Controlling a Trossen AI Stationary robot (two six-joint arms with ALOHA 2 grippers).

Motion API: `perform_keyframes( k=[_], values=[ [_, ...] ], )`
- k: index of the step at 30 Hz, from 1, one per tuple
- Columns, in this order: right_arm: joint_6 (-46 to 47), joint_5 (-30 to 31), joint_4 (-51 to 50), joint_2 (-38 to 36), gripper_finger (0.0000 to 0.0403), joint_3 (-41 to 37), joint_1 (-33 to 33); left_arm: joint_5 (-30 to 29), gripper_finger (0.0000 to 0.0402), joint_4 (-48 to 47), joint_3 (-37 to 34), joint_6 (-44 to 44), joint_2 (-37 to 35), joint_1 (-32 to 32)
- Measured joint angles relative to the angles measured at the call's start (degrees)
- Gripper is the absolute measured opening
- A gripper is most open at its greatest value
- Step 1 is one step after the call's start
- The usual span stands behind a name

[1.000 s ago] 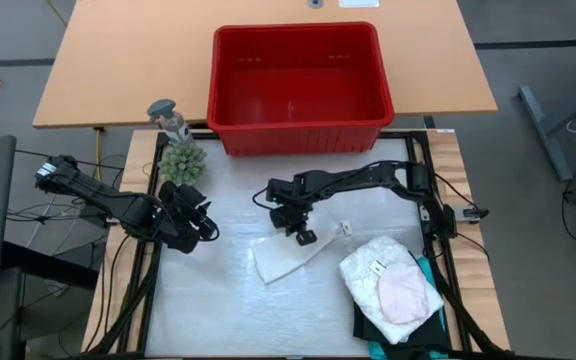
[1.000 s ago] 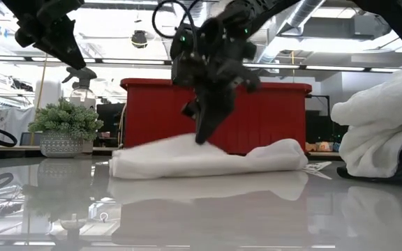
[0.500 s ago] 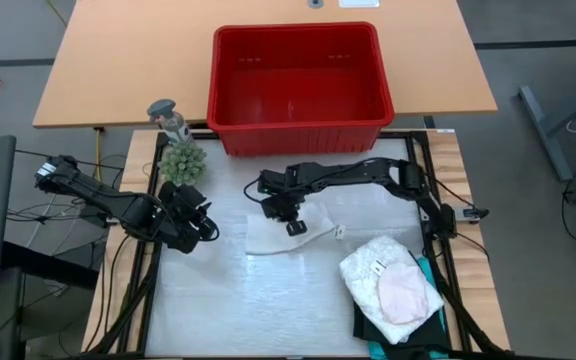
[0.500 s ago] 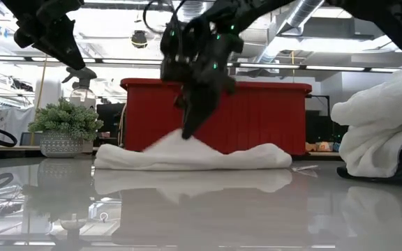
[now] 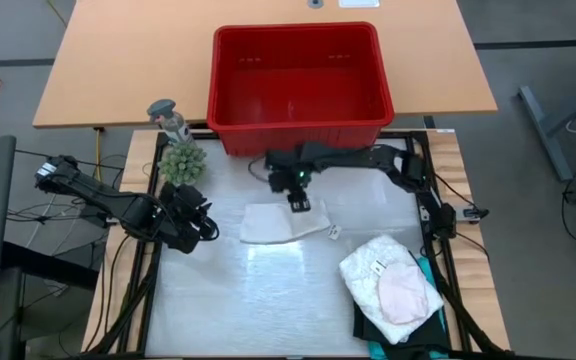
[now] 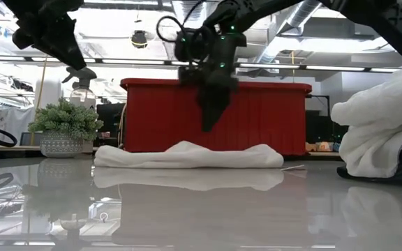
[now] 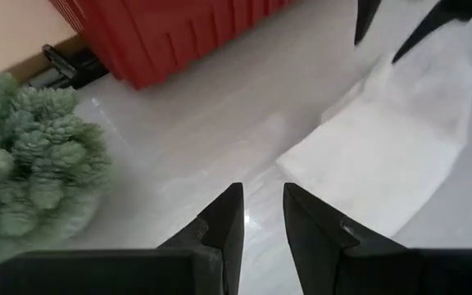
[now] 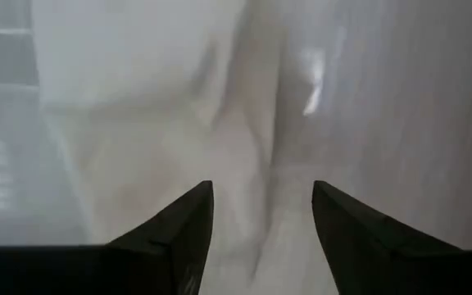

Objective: Fold Laundry from Bin
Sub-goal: Fold the white boxers

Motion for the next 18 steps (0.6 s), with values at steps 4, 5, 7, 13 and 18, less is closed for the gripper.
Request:
perform_keyframes(
  k=[4, 5, 7, 13, 18],
  values=[
    [3.23, -5.62, -9.06, -0.36, 0.0234, 0.98, -4.16, -3.76, 0.0077, 17.78, -4.02, -0.45, -0.06, 0.00],
    [4.84, -7.02, -10.79, -0.38, 0.0234, 0.98, -5.28, -3.55, 0.0076, 26.32, -6.42, 3.11, 0.39, 0.00],
    [8.14, -10.73, -13.00, -0.38, 0.0234, 0.48, -7.29, -0.12, 0.0070, 46.07, -11.69, 12.69, 2.44, 0.49],
    [10.15, -14.32, -12.31, -0.23, 0.0235, -0.71, -9.31, 2.39, 0.0021, 70.28, -19.28, 17.46, 12.70, 3.10],
    [7.22, -14.40, -10.92, -0.27, 0.0235, -0.71, -7.10, 6.78, 0.0005, 73.57, -19.34, 17.82, 21.61, 6.26]
  ],
)
